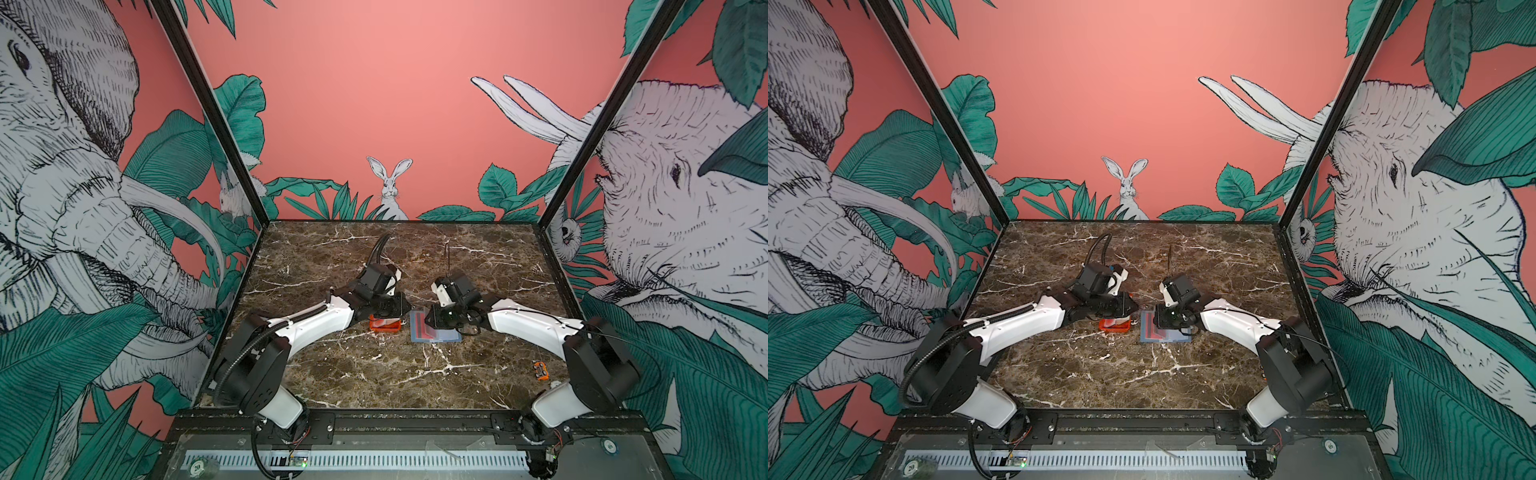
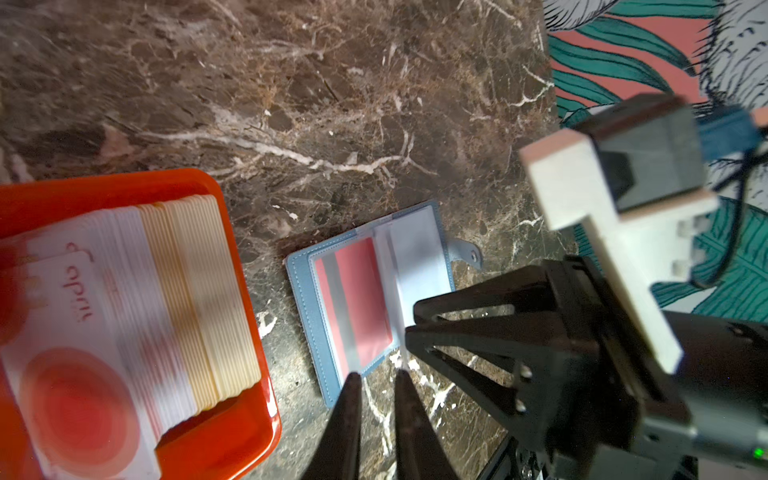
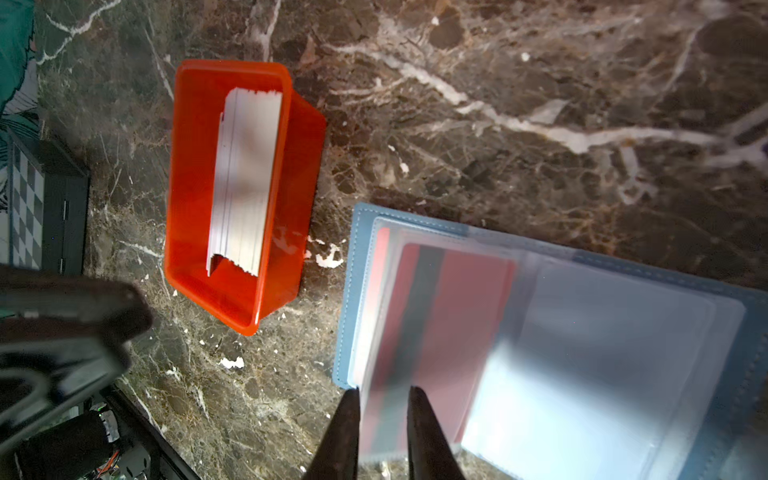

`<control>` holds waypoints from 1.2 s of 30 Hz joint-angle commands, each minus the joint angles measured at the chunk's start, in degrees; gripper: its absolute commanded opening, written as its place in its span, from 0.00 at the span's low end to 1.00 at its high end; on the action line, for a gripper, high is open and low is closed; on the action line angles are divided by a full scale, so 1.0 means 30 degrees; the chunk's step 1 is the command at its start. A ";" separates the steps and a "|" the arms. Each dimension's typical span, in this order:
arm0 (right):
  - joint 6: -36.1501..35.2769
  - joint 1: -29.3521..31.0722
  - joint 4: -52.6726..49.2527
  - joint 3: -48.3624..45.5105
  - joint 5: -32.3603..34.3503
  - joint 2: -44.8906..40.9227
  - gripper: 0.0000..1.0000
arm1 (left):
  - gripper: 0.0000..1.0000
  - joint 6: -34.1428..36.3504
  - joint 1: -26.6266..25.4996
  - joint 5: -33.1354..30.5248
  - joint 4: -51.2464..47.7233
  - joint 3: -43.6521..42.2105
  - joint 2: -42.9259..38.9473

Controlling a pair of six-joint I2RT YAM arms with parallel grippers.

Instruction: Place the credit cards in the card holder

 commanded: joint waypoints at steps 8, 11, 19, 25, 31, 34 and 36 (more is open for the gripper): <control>-0.0182 0.0596 -0.0456 0.1506 0.1194 -0.0119 0.23 | 0.18 0.0320 0.0884 -0.0580 0.3206 -0.2590 -0.3403; -0.0349 0.0596 -0.0442 0.1690 0.1118 -0.0214 0.23 | 0.15 0.0404 0.1179 -0.0268 0.2380 -0.2314 -0.3337; 0.0134 0.1092 -0.0334 0.2401 0.1165 0.0232 0.32 | 0.18 0.1163 0.1573 -0.0118 -0.0876 -0.0772 -0.1107; 0.0712 0.2157 -0.1319 0.4156 0.2061 0.1565 0.49 | 0.14 0.1275 0.2098 -0.1351 -0.2876 0.0195 -0.0123; 0.1661 0.3095 -0.1844 0.5850 0.3150 0.3423 0.65 | 0.13 0.0673 0.3731 -0.0078 -0.1452 -0.0915 -0.0036; 0.2030 0.3326 -0.2435 0.6917 0.3440 0.4613 0.68 | 0.13 0.0625 0.4422 0.1074 -0.0768 -0.1296 0.0249; 0.2231 0.3379 -0.2445 0.7395 0.3455 0.5198 0.68 | 0.13 0.0724 0.4702 0.1611 -0.0662 -0.1345 0.0497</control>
